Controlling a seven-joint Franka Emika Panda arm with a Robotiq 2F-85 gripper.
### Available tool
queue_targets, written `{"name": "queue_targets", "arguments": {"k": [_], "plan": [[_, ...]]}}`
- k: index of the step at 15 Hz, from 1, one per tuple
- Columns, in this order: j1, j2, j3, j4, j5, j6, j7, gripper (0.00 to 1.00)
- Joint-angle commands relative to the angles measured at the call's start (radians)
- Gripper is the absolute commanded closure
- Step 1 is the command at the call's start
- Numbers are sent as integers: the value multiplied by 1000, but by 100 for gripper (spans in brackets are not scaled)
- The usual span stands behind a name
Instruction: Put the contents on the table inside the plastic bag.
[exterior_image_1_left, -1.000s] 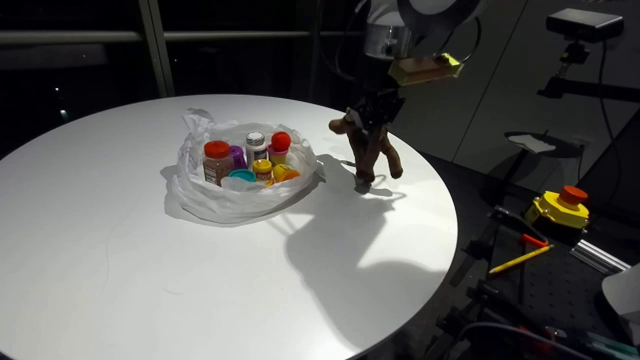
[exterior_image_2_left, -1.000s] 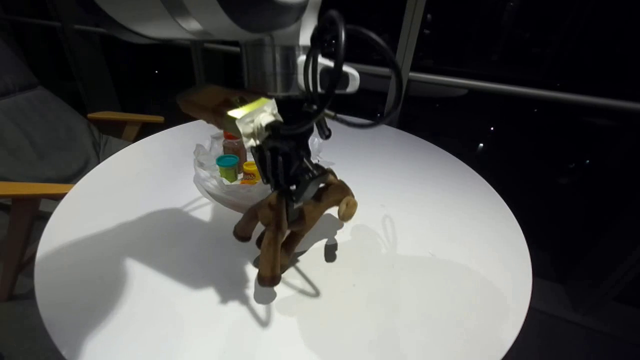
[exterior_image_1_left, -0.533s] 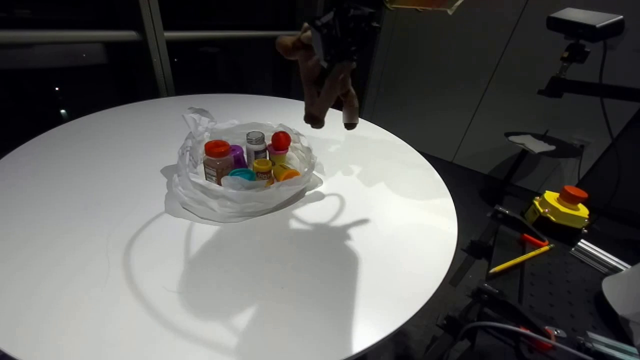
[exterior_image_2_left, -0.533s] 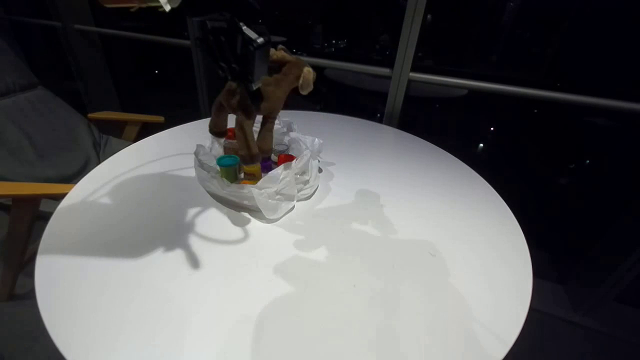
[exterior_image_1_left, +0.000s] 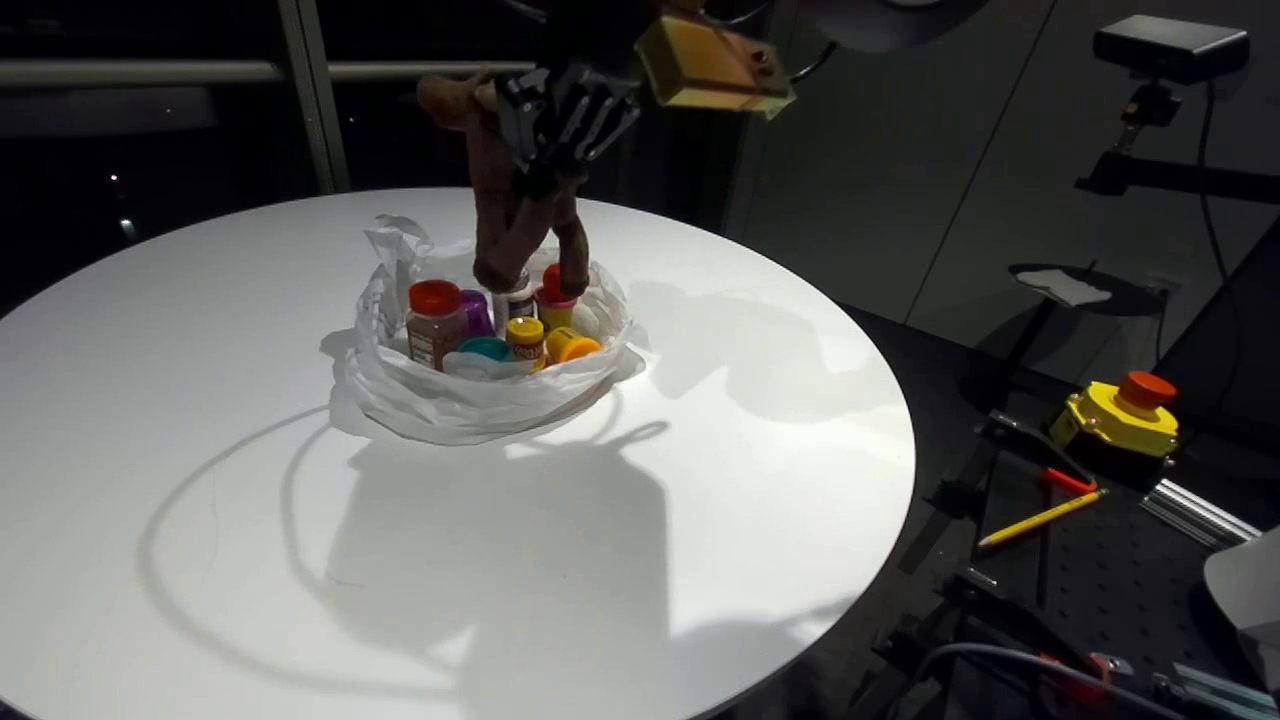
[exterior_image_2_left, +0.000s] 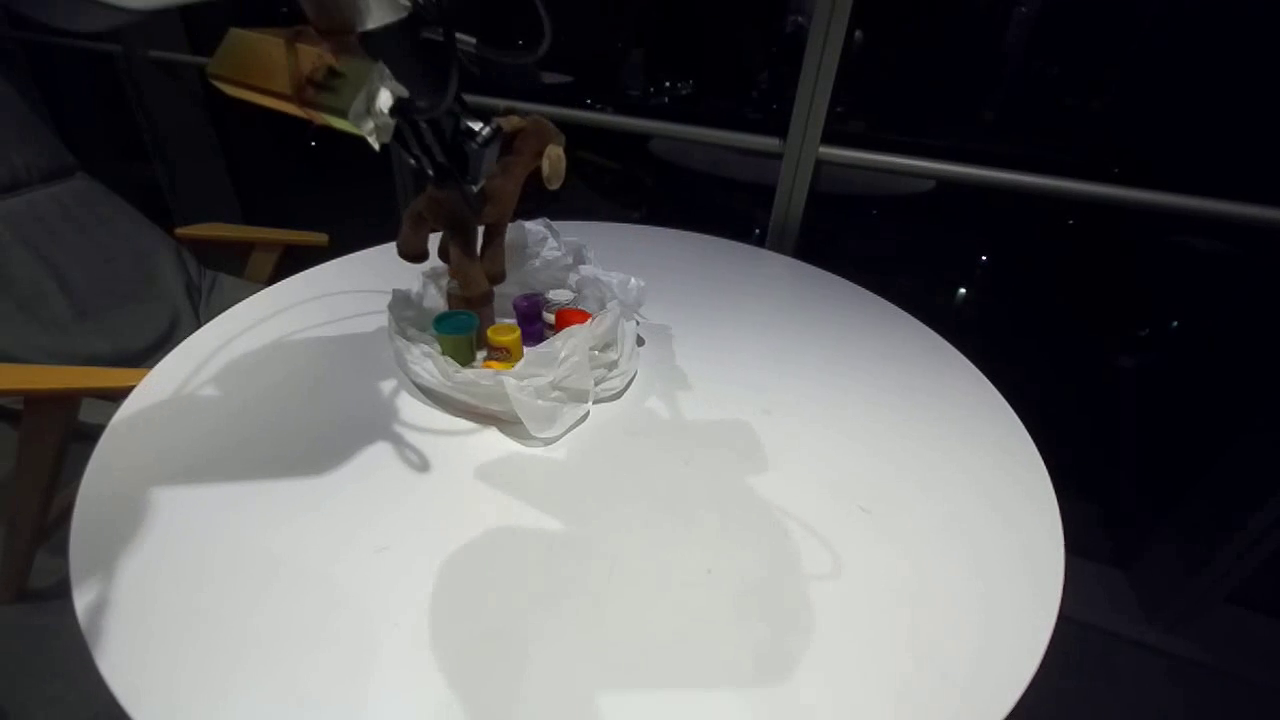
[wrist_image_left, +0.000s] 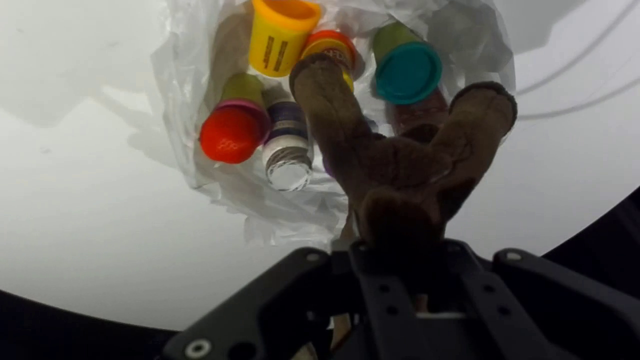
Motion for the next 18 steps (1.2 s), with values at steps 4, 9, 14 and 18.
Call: {"name": "queue_targets", "arguments": {"k": [4,9,14,18], "plan": [[-104,201,162,135,126,64,-179,90],[-88,209,118,134,307,57,-391,90],[-101,215,107,128,411,41,-543,90],[-82,222,78,122,417,37,-579,56]]}}
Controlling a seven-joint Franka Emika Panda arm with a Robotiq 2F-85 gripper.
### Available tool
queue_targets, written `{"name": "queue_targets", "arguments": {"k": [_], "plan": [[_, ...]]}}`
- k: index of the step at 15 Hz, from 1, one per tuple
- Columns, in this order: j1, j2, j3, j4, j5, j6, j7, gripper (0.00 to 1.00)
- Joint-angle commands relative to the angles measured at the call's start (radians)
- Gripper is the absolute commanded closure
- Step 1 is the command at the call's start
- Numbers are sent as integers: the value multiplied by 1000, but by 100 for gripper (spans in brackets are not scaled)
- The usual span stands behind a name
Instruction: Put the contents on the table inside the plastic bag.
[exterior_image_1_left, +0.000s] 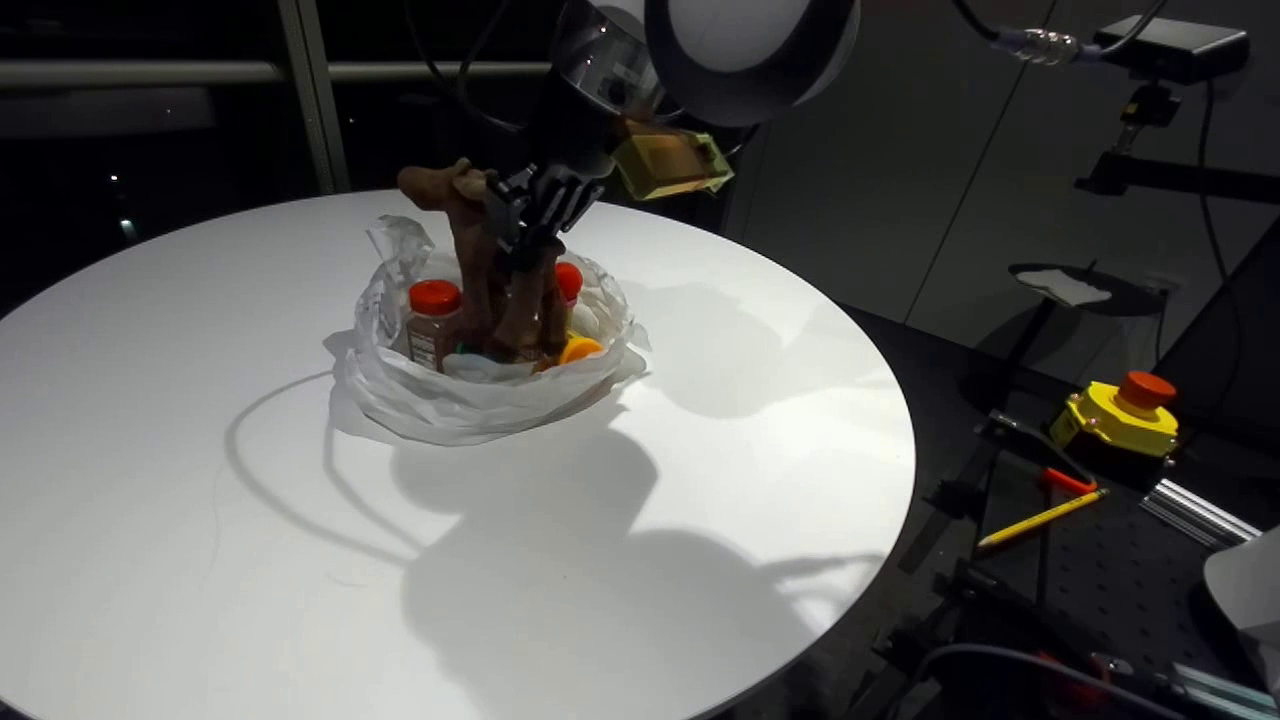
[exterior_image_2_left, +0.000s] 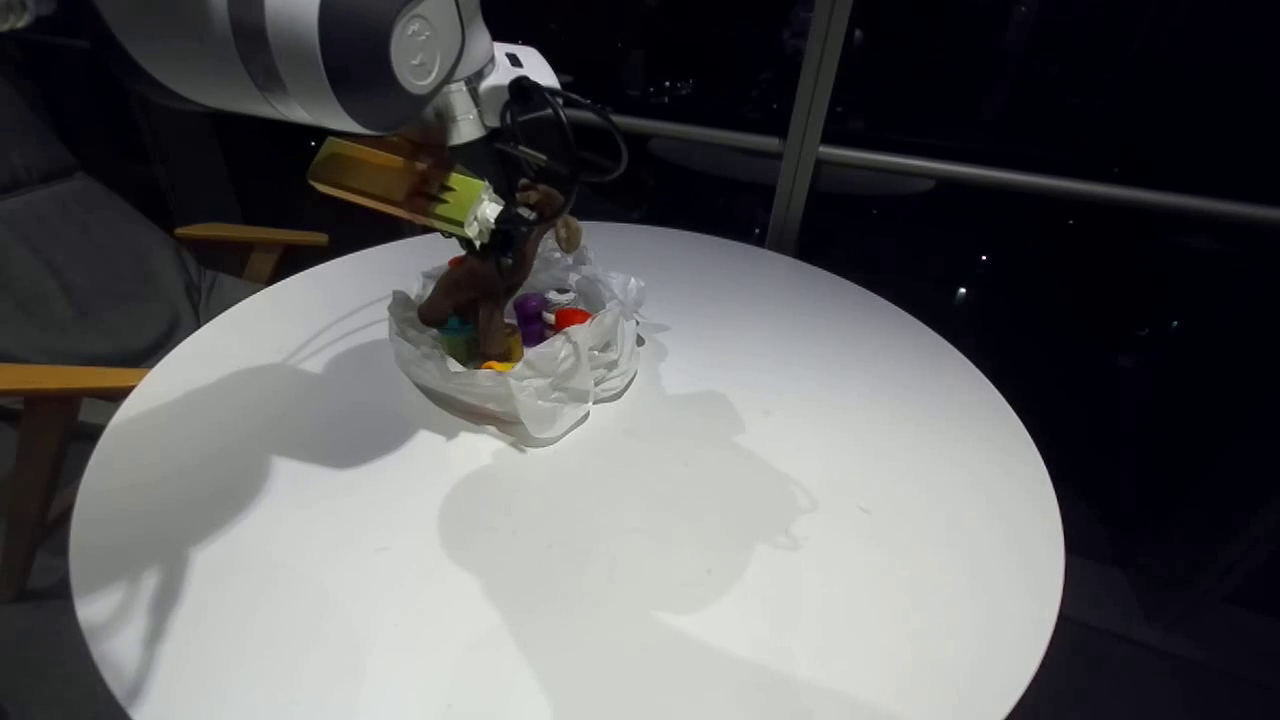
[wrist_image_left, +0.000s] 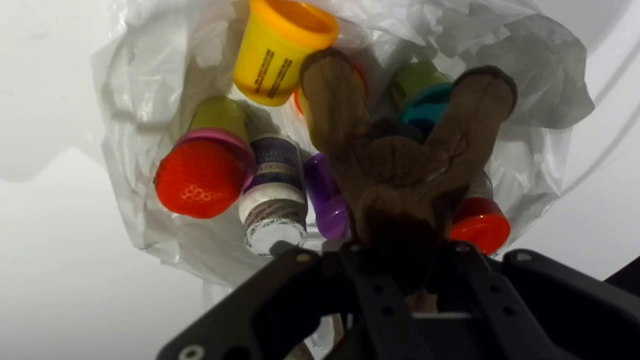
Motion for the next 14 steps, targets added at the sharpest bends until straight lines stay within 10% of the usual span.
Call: {"name": "queue_targets", "arguments": {"k": [1,7,14], "plan": [[16,-9,-19,-6,30,-1,-54,49],[21,-74,-38,-52,26,27,-63,1],[147,-239,-184,-105,-64,-122,107,0]]}}
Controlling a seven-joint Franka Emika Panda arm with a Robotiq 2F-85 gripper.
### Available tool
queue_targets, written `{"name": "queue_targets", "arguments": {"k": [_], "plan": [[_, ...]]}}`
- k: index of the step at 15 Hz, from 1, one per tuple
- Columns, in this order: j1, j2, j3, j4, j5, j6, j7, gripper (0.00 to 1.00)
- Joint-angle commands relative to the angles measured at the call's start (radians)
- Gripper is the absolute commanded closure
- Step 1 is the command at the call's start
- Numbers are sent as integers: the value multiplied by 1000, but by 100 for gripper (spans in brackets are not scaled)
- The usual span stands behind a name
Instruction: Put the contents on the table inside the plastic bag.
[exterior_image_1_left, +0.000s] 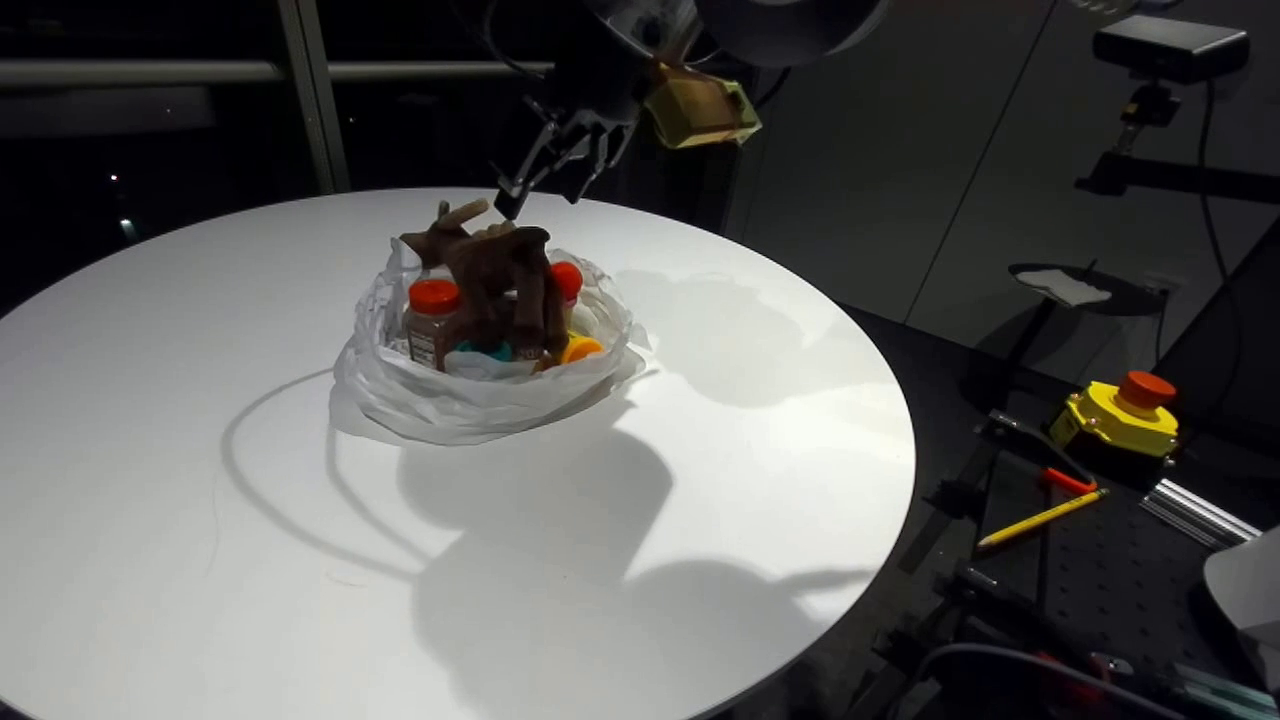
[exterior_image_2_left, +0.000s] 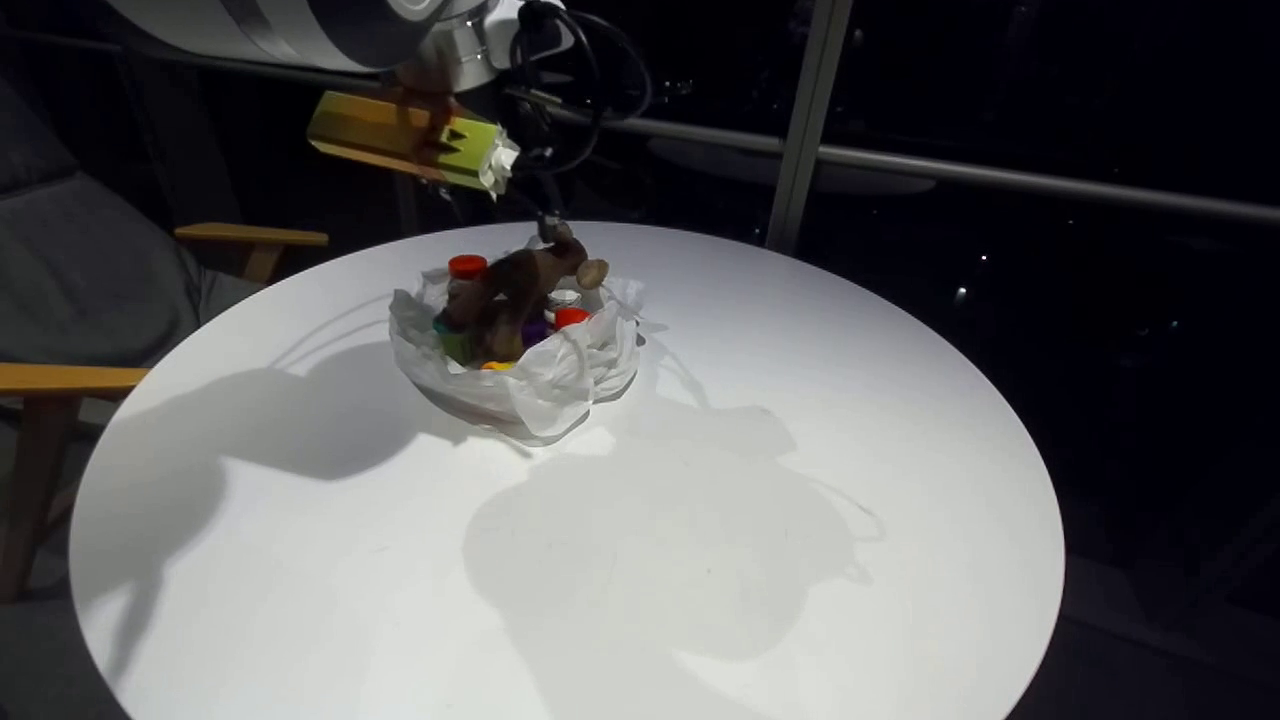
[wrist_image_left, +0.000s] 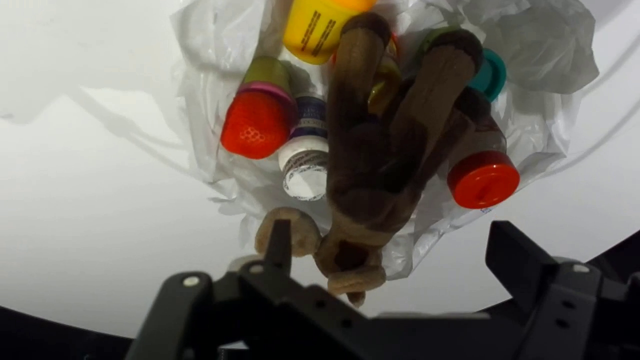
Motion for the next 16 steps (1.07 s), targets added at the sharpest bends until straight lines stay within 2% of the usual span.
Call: {"name": "queue_targets", "arguments": {"k": [1,2,3,4,8,11,12,14,16], "plan": [[143,-158,-149,-37,-100,-232,186,0],[181,-189,-188,-47,-161,-308,269,0],[195,-221,-187,-56,-188,-394,311,0],[171,-253,-148,-61,-197,-485,345,0],[137,-390,-40,-40,-49,-840,364,0],[133,-495,16,9,62,-1075,378,0],[113,-417,18,-4,13,-972,359,0],[108,-454,38,-3,22,-1002,359,0],[102,-436,37,-11,21,-994,359,0]]}}
